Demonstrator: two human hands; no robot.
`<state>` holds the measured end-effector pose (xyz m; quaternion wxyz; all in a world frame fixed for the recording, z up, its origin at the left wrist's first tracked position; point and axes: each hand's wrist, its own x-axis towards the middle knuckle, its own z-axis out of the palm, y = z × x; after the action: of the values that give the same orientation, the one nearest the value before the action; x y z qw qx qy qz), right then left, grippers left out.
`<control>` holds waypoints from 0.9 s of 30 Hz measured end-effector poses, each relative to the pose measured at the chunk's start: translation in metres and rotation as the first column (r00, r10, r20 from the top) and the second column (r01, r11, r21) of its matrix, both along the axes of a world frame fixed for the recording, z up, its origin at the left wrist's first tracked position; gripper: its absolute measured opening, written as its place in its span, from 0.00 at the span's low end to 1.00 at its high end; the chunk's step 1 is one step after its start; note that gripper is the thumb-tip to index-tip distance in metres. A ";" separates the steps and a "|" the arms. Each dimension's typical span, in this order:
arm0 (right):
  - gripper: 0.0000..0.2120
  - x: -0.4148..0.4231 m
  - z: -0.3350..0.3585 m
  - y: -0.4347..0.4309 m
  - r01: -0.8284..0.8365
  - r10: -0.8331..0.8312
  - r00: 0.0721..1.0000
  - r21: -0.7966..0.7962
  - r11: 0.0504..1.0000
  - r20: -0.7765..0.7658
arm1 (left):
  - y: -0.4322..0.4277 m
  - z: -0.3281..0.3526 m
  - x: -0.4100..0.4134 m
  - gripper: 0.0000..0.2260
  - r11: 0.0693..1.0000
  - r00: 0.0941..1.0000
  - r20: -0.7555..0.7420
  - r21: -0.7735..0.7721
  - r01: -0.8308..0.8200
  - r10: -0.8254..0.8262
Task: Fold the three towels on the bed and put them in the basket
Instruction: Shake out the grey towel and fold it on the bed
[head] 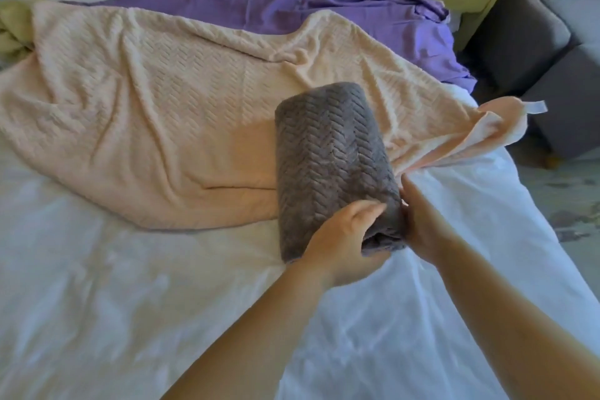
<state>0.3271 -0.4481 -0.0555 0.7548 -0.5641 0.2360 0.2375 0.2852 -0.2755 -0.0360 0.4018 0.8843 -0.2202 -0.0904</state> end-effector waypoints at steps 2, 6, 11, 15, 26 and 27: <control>0.34 0.000 -0.011 -0.009 -0.087 0.093 0.995 -0.140 0.986 0.038 | -0.004 -0.014 -0.002 0.25 0.998 0.995 0.084 0.035 -0.060 0.057; 0.37 0.006 -0.021 -0.018 -0.097 0.126 0.974 -0.155 0.983 0.190 | 0.017 -0.039 -0.004 0.27 0.888 0.912 0.241 0.246 -0.388 0.332; 0.34 -0.004 -0.040 -0.039 -0.126 0.215 0.955 -0.378 0.917 0.202 | 0.039 -0.067 -0.014 0.42 0.830 0.978 0.150 0.520 -0.202 0.144; 0.40 -0.019 -0.043 -0.054 -0.147 0.420 0.829 -0.581 0.800 0.369 | 0.044 -0.077 -0.020 0.44 0.901 0.942 0.105 0.275 -0.335 0.318; 0.22 -0.038 -0.056 -0.037 0.060 0.281 0.823 -0.567 0.822 0.494 | 0.076 -0.074 -0.015 0.45 0.939 0.940 0.048 0.054 -0.339 0.337; 0.21 -0.043 -0.065 -0.036 0.004 0.307 0.845 -0.578 0.816 0.439 | 0.080 -0.077 -0.019 0.45 0.947 0.950 0.010 0.078 -0.312 0.313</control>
<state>0.2844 -0.4842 -0.1204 0.5692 -0.8191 0.0376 0.0608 0.2663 -0.1959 -0.1127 0.3761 0.9230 -0.0731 -0.0353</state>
